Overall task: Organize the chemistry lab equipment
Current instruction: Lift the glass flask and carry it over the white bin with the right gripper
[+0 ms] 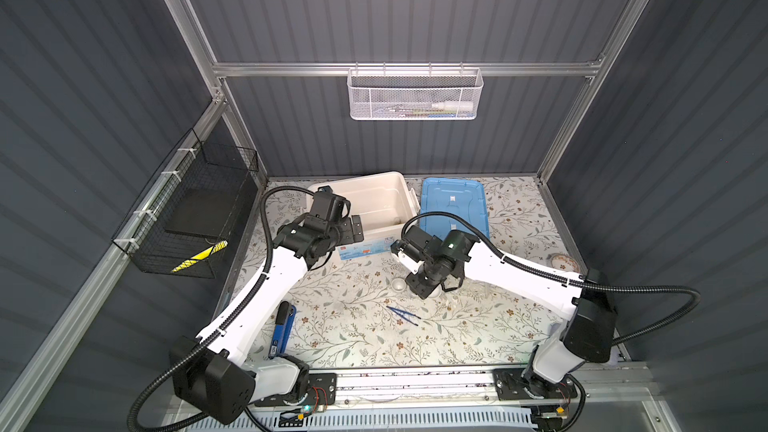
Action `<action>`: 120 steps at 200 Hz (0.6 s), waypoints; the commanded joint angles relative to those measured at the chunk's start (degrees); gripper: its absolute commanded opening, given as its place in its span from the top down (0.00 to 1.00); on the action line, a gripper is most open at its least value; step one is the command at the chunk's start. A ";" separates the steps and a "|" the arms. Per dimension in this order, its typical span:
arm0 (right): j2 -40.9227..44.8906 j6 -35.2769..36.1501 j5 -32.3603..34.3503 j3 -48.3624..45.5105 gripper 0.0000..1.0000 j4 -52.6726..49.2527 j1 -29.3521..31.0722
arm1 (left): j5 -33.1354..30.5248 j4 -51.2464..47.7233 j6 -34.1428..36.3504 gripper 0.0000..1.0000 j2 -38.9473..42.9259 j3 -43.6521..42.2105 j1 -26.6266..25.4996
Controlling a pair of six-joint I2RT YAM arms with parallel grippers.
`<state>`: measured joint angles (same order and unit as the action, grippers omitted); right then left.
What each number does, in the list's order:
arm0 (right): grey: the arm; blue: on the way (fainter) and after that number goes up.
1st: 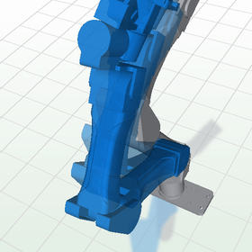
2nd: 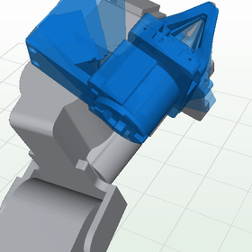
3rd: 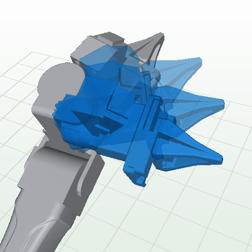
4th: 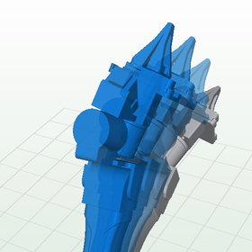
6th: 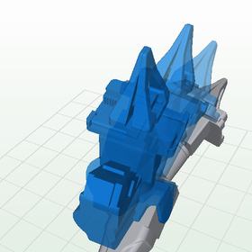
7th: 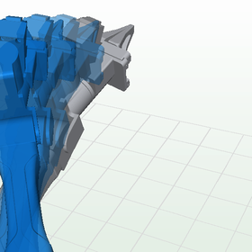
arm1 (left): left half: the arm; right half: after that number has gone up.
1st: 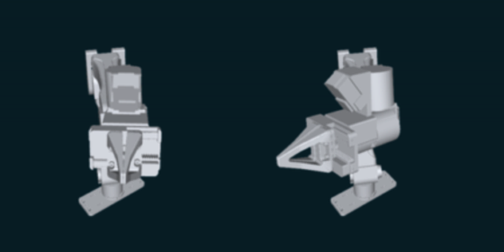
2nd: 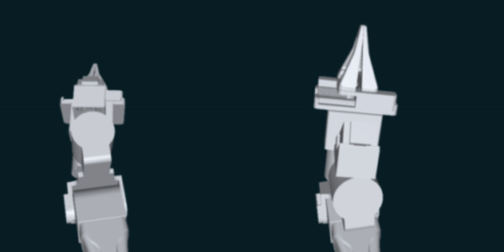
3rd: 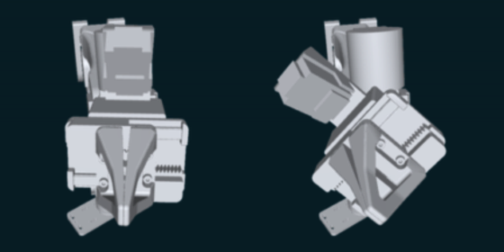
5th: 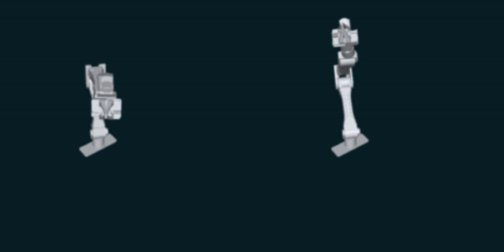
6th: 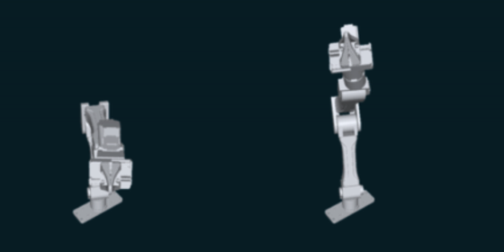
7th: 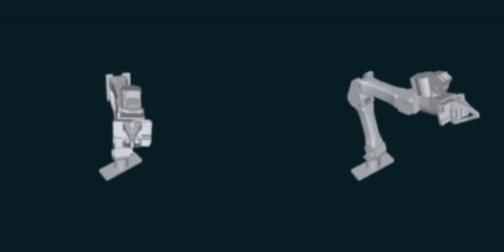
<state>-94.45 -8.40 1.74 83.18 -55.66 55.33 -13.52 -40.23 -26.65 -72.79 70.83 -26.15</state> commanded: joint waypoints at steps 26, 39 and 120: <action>-0.53 0.76 -1.27 6.90 0.73 -0.64 -2.15 | -0.59 -1.61 -1.45 0.00 3.72 -2.35 -0.38; -0.59 0.76 -1.92 8.11 0.73 -0.49 -2.79 | -1.02 -1.72 -1.56 0.00 4.38 -2.86 -0.71; -3.73 1.90 -4.12 18.84 0.74 -1.24 -7.11 | -4.52 -2.56 -1.90 0.00 7.29 -5.29 -4.65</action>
<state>-97.10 -7.38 -1.17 98.24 -56.05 49.36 -15.81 -41.15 -27.73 -66.54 66.65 -29.52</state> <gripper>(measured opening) 0.372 0.997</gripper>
